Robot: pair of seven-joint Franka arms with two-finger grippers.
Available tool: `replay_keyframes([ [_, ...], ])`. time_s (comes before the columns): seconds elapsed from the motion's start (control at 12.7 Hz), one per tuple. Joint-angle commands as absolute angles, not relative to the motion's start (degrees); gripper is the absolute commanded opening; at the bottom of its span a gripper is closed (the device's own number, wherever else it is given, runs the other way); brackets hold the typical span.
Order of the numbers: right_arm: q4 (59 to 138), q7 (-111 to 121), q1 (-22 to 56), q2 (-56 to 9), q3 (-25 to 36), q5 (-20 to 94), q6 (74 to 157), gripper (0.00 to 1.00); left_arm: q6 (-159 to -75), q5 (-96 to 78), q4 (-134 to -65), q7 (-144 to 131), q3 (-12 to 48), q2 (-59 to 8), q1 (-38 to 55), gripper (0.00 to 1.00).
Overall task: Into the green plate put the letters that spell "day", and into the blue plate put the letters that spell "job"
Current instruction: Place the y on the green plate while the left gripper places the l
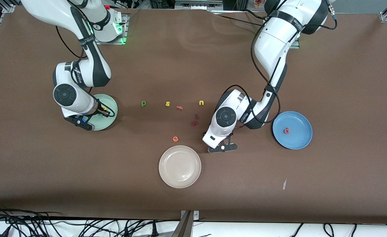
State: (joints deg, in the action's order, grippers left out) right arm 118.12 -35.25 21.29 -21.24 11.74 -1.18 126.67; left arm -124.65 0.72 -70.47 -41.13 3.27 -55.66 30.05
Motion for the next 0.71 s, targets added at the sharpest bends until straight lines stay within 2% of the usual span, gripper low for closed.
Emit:
replay_keyframes([
  [0.0,119.7,-33.76,21.1,-22.06,11.51,-1.67,127.52,0.01,-123.75,0.26,-67.85,-42.01,2.2,-57.13,31.03,0.14],
  [0.16,120.15,-32.43,20.39,-22.15,11.51,-1.41,128.58,0.01,-123.75,0.26,-67.94,-41.92,2.2,-57.04,30.94,0.0],
  [0.24,120.15,-32.26,20.3,-22.5,11.51,-1.32,128.58,0.02,-123.58,0.26,-67.94,-41.75,2.2,-56.95,30.85,0.0],
  [0.32,120.15,-32.08,20.39,-23.37,11.43,-1.06,128.67,0.23,-123.05,0.44,-67.94,-41.4,2.2,-56.26,30.41,0.0],
  [0.4,120.06,-32.08,20.3,-23.55,11.43,-0.79,128.58,0.75,-121.31,0.61,-67.94,-41.05,2.2,-55.03,29.54,0.0],
  [0.47,119.8,-32.17,20.39,-23.29,11.34,-0.79,128.15,1.0,-118.07,0.7,-67.94,-38.87,2.2,-53.8,28.4,0.0],
  [0.63,119.27,-34.79,20.65,-22.68,9.77,-0.53,126.49,1.0,-112.61,0.62,-70.3,-32.46,2.29,-50.2,25.5,0.0],
])
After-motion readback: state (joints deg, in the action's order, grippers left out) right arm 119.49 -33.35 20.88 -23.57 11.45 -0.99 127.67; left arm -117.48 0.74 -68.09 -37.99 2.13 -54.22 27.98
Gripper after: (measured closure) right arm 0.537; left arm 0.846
